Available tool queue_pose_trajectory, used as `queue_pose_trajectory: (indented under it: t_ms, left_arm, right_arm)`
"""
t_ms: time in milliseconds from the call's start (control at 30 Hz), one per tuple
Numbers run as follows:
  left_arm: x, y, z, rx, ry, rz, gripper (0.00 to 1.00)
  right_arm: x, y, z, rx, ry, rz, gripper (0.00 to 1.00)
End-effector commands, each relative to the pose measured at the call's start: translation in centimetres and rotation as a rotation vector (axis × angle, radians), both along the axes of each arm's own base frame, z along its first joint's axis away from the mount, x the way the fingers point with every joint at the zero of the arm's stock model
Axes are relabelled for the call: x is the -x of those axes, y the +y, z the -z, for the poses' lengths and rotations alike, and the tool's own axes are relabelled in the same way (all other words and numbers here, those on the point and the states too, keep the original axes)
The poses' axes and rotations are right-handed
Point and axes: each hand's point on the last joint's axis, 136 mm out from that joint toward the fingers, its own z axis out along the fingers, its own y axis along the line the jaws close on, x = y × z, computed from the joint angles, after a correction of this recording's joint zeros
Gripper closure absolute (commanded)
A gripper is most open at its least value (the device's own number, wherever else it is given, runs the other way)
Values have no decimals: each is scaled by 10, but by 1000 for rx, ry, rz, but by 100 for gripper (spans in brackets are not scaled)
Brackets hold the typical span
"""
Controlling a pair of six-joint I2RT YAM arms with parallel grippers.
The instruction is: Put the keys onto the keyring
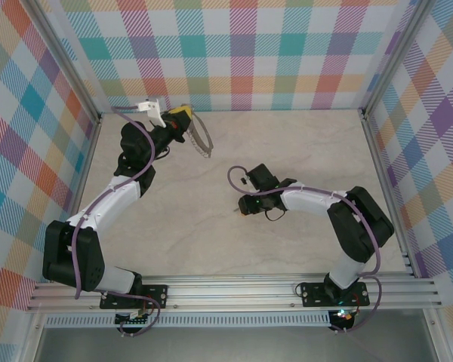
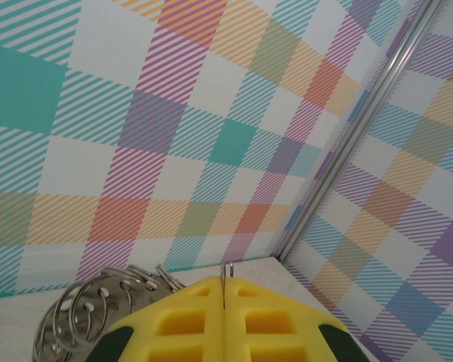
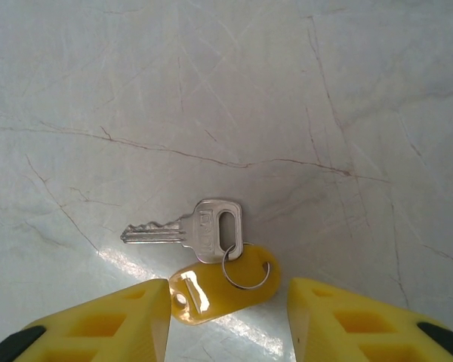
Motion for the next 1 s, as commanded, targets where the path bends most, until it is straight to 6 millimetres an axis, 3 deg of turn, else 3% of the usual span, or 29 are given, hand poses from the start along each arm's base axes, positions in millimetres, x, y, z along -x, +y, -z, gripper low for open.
queue_pose_trajectory:
  t_ms: [0,200,567,967]
  left_arm:
    - [0,3,-18,19,-44,1,100]
    - [0,4,-16,15,-41,-2,100]
    - [-1,4,-15,14,-38,-4,100]
    - [-3,3,-14,10,-36,-3,100]
  right_arm:
    - [7,-5,0,29,-8,-66,55]
    - [11,-6,7,65,4,-136,57]
    - [-2,0,13,107,-9,-175,60]
    - [-15,4,14,145,-24,-203,70]
